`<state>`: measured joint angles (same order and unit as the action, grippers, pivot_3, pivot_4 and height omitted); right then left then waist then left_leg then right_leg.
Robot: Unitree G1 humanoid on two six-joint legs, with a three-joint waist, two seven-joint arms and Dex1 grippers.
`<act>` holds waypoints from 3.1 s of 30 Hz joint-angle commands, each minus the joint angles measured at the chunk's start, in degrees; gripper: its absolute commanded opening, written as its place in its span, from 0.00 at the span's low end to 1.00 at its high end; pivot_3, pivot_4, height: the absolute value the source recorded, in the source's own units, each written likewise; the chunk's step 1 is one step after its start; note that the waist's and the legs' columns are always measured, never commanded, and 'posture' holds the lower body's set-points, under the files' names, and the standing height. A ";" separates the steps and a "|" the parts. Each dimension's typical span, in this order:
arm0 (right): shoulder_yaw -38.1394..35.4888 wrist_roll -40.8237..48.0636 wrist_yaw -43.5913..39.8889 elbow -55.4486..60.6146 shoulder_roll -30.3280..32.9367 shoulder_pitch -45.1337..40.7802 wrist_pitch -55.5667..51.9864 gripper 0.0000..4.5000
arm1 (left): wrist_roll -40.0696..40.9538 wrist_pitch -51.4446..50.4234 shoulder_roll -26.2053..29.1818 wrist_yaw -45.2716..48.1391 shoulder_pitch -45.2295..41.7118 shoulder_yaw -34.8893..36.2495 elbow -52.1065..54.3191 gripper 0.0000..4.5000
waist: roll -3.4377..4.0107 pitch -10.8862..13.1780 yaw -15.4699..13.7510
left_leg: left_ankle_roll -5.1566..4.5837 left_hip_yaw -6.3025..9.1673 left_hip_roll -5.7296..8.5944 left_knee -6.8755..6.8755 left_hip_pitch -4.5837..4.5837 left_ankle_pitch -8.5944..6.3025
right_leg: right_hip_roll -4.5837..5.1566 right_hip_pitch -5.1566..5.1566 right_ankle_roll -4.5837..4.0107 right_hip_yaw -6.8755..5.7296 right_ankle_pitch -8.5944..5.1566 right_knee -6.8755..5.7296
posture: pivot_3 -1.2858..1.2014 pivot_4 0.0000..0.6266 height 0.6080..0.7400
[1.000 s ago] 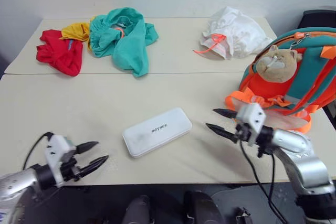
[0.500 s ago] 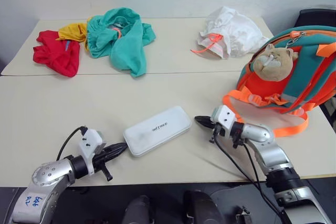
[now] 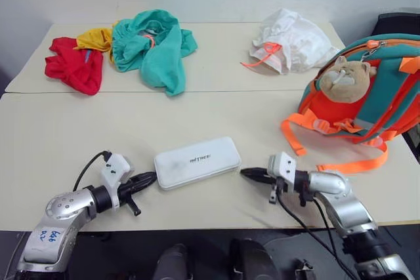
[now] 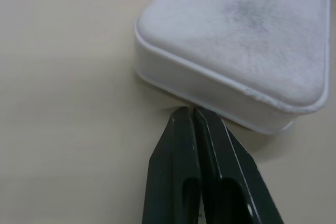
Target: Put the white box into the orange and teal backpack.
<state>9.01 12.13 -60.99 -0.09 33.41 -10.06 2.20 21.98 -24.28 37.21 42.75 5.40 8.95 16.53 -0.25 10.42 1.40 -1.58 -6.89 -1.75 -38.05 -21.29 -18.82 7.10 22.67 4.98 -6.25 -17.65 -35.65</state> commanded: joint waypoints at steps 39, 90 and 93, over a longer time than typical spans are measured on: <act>-1.79 -0.45 4.69 9.28 0.52 1.53 -9.07 0.00 | 0.02 -0.49 -1.55 0.25 -6.81 -2.25 -4.05 0.03 | 0.00 0.00 0.03 | 0.04 0.00 0.01 0.00 0.05 0.05 | -0.01 -0.01 0.01 0.00 0.01 -0.06 | 0.52 0.24 1.00; -2.44 -0.02 2.18 6.52 3.91 1.76 -5.29 0.00 | 27.75 -68.21 2.71 10.16 -38.23 -2.55 -27.03 0.29 | -0.40 0.07 -1.24 | 0.20 0.02 -0.03 -0.23 0.00 0.27 | -0.41 -0.02 0.07 0.22 0.01 -0.31 | 0.52 0.24 1.00; -11.34 8.45 2.46 12.27 4.47 9.87 -6.84 0.00 | 30.71 -65.63 2.81 11.62 -35.49 2.45 -22.69 0.29 | -0.40 0.07 -1.32 | 0.22 0.03 -0.06 -0.16 -0.01 0.26 | -0.42 -0.01 0.07 0.22 0.01 -0.28 | 0.52 0.24 1.00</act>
<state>3.66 14.58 -58.55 7.29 37.06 -3.14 -3.88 49.87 -91.60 39.11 53.07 -30.59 7.47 -9.57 -0.65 10.49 0.09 -1.35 -6.86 -1.83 -38.18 -21.33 -18.56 6.68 22.67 5.05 -6.04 -17.64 -35.90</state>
